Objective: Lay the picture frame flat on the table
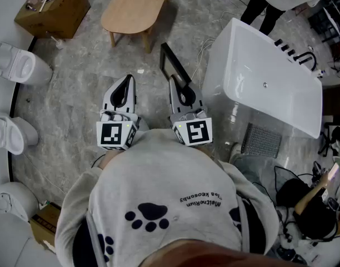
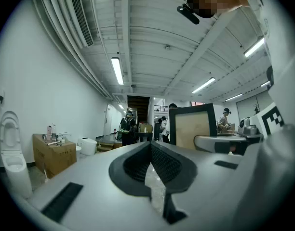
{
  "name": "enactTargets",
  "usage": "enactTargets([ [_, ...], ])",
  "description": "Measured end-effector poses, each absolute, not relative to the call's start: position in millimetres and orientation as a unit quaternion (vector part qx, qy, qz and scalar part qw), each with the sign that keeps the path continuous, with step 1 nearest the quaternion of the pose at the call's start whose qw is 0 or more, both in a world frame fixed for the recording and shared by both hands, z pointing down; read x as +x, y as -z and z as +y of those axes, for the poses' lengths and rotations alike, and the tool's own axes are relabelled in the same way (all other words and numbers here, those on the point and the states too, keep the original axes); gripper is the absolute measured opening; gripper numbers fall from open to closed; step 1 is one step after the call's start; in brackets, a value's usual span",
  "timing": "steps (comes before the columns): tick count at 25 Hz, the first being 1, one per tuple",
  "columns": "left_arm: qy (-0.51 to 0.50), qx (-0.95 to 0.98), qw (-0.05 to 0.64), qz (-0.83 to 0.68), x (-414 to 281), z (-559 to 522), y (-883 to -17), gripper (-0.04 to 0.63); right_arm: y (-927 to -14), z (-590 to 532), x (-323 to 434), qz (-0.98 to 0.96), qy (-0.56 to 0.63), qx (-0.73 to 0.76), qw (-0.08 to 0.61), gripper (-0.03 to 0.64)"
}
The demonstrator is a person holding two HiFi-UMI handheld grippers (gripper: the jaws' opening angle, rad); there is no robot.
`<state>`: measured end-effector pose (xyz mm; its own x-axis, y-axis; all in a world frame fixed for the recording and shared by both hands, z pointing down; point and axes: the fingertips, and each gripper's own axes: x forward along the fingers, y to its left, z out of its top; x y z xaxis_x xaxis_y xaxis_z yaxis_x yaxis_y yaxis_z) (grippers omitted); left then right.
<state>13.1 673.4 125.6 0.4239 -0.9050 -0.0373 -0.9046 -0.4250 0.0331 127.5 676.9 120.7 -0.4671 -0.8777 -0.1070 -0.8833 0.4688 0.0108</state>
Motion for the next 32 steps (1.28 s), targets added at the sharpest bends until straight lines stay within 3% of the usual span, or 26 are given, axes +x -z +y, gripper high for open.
enactTargets([
  [14, 0.035, 0.840, 0.022, -0.541, -12, 633, -138, 0.009, -133, 637, 110, 0.857, -0.009, -0.513, 0.044, 0.018],
  [32, 0.054, 0.867, 0.028, -0.494, -59, 464, -128, 0.009, -123, 486, 67, 0.833, -0.017, -0.552, 0.031, 0.018],
])
